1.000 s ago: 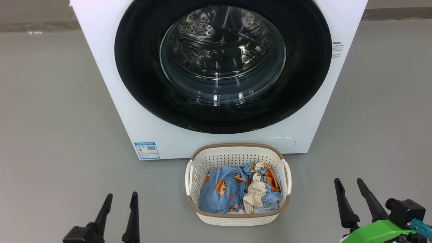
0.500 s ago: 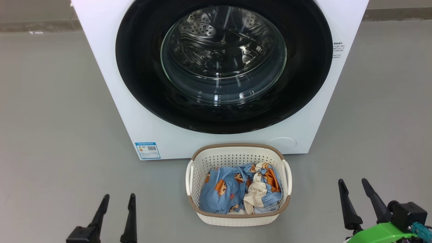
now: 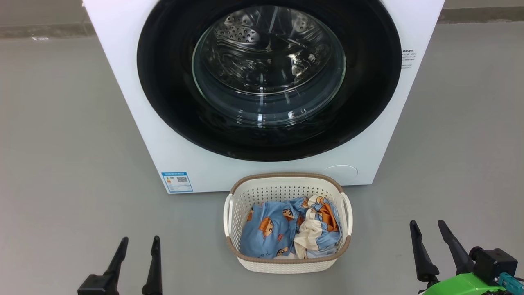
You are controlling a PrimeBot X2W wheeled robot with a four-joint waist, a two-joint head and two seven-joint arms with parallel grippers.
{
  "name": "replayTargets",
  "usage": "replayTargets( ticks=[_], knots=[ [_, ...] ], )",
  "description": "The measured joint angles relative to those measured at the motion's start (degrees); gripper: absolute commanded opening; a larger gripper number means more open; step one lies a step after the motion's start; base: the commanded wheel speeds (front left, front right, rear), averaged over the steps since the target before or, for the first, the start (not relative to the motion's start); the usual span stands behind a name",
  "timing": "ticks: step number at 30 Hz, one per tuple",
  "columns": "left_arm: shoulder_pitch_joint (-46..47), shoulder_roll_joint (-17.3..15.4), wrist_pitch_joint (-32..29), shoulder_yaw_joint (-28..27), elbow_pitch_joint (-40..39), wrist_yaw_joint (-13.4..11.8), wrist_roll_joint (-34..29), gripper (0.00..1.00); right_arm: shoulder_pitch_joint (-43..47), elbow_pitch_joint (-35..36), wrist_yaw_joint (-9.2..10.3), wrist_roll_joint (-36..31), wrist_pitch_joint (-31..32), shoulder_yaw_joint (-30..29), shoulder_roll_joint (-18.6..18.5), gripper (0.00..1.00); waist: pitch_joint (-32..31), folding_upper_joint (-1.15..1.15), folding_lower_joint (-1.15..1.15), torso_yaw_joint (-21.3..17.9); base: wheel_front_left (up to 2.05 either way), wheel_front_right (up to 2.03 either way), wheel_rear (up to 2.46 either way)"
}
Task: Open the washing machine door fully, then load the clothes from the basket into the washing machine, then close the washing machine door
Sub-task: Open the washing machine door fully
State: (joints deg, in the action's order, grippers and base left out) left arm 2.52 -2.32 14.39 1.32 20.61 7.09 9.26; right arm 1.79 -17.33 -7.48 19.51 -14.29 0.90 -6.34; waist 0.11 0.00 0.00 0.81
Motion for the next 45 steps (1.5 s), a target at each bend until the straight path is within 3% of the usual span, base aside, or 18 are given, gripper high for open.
replayTargets(
  ticks=[28,33,45],
  knots=[
    [2.6,0.1,0.0,-1.0,0.2,-0.2,-0.9,1.00,-0.2,0.4,0.00,0.0,0.0,-0.6,0.5,1.00,2.6,0.00,0.00,-1.5,1.06,1.06,-2.11],
    [2.6,0.1,0.0,-1.0,-0.2,-0.2,1.2,1.00,-0.2,0.4,0.00,0.0,0.0,-0.8,0.5,1.00,2.6,0.00,0.01,-1.4,1.19,0.89,-2.08],
    [2.6,0.2,0.0,0.3,-0.2,-0.1,2.0,1.00,-0.2,0.5,0.00,0.1,0.0,-0.8,0.5,1.00,2.3,0.00,0.00,-1.0,0.38,0.38,-0.75]
  ],
)
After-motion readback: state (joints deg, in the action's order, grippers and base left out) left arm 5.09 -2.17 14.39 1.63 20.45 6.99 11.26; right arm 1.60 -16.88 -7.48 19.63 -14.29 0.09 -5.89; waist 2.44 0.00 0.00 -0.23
